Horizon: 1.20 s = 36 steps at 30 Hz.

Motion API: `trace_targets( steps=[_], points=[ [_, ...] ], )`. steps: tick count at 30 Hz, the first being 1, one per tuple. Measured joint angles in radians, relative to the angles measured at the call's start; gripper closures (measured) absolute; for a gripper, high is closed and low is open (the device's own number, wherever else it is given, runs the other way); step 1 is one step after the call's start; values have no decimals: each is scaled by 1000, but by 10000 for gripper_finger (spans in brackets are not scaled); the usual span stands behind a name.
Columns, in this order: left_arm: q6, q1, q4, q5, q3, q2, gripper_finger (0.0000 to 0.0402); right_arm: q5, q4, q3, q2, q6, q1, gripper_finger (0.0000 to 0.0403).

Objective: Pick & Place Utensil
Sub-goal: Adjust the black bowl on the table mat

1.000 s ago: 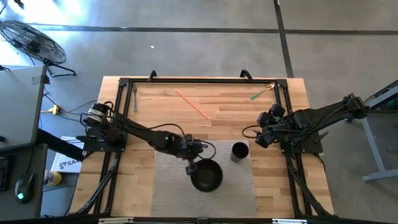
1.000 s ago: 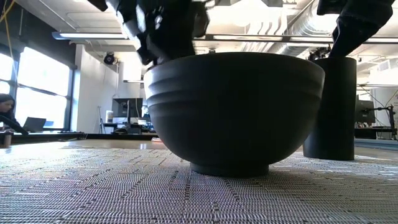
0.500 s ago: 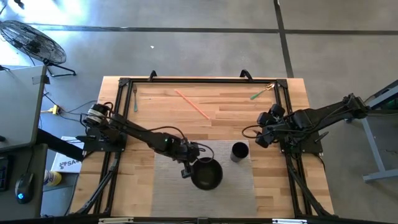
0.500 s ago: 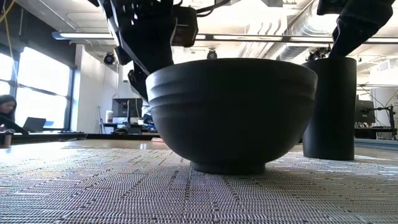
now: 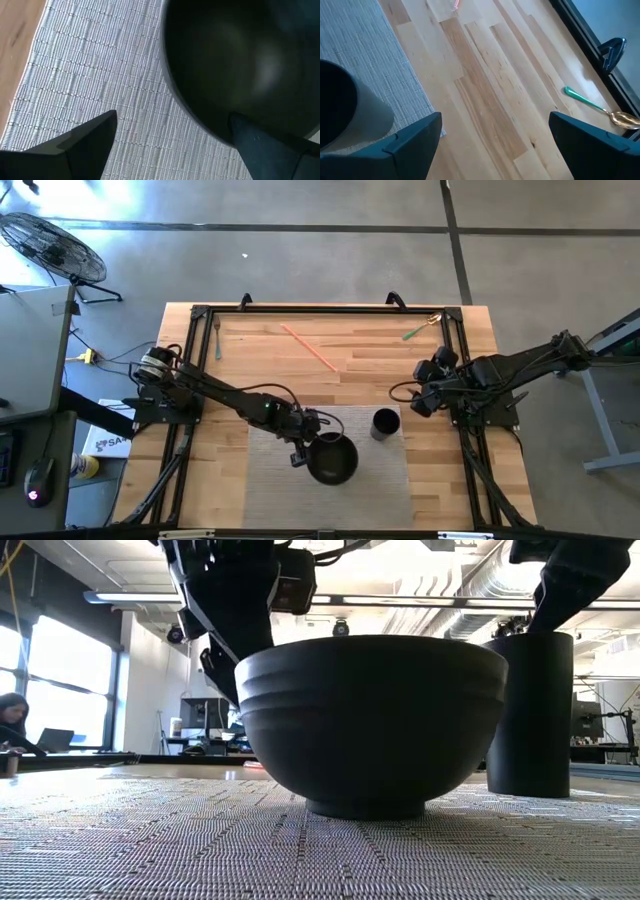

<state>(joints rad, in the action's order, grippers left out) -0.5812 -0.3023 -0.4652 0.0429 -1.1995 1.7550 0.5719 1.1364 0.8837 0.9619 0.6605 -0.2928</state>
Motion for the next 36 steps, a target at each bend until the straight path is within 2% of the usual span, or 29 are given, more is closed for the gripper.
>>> trace_targets(
  steps=[4,8,19,31,36],
  points=[
    [-23,-7,-3,-5,0,0,28,13,-1,0,0,-10,0,41],
    [-45,-20,-33,-59,0,0,28,20,-1,0,0,-15,0,41],
    [-78,-39,-96,-66,0,-25,28,41,-1,0,0,-18,0,41],
    [-51,-38,-85,-17,0,-46,28,50,-2,0,0,-15,11,41],
    [-26,-38,-87,60,0,-86,28,40,-2,0,0,-16,37,41]
  ],
)
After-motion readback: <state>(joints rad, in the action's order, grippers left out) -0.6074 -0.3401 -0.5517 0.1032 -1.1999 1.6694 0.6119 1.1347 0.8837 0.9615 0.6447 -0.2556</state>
